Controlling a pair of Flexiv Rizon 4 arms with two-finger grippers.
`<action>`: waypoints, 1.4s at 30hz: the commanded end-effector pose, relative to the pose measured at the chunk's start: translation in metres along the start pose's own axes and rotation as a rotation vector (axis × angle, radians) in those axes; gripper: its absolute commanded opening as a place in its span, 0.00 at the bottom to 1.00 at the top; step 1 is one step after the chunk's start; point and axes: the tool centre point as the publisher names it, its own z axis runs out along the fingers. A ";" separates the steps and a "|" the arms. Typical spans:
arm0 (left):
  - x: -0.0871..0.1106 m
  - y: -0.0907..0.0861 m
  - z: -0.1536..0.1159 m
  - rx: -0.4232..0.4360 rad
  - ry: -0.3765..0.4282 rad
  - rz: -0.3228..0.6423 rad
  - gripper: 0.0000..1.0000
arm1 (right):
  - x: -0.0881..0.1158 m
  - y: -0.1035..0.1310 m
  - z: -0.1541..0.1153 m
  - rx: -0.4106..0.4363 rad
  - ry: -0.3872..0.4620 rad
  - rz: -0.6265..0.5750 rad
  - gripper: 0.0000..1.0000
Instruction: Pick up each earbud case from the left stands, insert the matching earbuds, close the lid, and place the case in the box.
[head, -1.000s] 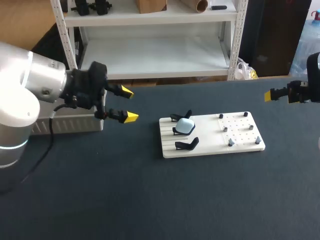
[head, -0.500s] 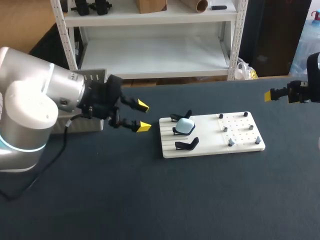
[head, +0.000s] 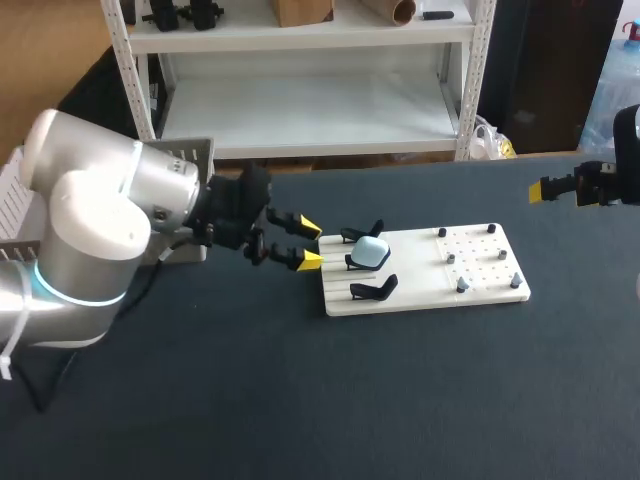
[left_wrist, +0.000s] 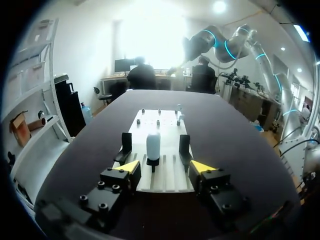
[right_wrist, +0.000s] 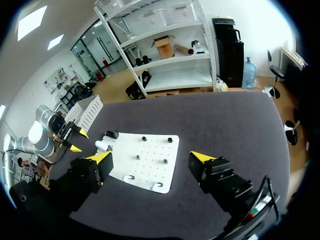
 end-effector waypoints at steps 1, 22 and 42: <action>0.003 0.008 0.018 0.012 -0.003 0.006 0.62 | 0.000 0.000 0.000 -0.002 0.001 0.000 1.00; 0.000 0.015 0.052 0.050 -0.057 -0.012 0.50 | 0.000 0.000 0.000 -0.002 0.001 0.000 1.00; -0.001 0.019 0.067 0.038 -0.075 -0.020 0.47 | 0.000 0.000 0.000 -0.002 0.001 0.000 1.00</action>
